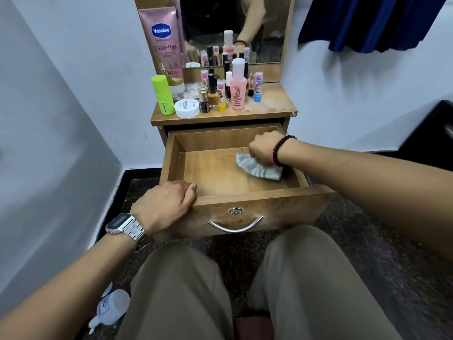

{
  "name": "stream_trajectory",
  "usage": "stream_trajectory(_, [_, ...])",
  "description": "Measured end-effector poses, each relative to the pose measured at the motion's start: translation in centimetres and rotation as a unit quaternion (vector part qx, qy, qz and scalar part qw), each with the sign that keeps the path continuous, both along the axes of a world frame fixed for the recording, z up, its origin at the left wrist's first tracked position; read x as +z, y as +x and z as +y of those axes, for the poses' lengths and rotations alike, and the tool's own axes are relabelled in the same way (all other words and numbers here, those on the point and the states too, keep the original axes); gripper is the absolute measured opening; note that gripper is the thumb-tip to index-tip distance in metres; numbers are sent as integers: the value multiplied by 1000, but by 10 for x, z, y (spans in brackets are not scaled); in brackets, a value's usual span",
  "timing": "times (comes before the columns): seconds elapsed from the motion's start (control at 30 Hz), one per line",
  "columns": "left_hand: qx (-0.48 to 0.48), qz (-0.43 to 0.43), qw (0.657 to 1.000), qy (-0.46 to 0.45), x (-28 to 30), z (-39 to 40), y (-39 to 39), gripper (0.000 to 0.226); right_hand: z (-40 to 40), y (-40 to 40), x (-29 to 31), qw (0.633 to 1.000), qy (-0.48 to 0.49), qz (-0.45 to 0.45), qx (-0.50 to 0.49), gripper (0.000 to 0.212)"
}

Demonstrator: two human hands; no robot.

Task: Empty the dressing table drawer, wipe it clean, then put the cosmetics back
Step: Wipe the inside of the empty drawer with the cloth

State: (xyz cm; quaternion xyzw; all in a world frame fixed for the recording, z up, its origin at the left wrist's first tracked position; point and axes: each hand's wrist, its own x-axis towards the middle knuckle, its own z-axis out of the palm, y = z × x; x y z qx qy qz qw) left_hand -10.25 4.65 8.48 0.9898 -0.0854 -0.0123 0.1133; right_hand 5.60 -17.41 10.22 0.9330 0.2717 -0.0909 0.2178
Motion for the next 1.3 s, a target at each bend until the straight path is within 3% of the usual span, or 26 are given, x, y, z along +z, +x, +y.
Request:
stream_trajectory(0.1, [4, 3, 1000, 4, 0, -1, 0, 47, 1, 19, -15, 991, 98, -73, -55, 28])
stream_trajectory(0.2, [12, 4, 1000, 10, 1, -4, 1, 45, 19, 20, -29, 983, 148, -44, -104, 34])
stream_trajectory(0.33, [4, 9, 1000, 5, 2, -9, 1, 41, 71, 14, -31, 978, 197, -16, -58, 33])
stream_trajectory(0.53, [8, 3, 1000, 4, 2, -8, 1, 40, 148, -15, -38, 978, 196, 29, 67, 32])
stream_trajectory(0.77, [1, 26, 1000, -4, 1, -7, 0, 40, 110, -40, -23, 963, 149, 145, 172, 21])
stream_trajectory(1.0, [5, 29, 1000, 6, 6, -10, -1, 44, 99, -56, -14, 970, 89, 71, 216, 22])
stream_trajectory(1.1, [5, 26, 1000, -1, 5, -10, -1, 40, 113, -43, -22, 971, 137, 35, 192, 25])
stream_trajectory(1.3, [5, 7, 1000, 6, 5, -11, 0, 39, 127, 3, -31, 975, 217, -3, 40, 37])
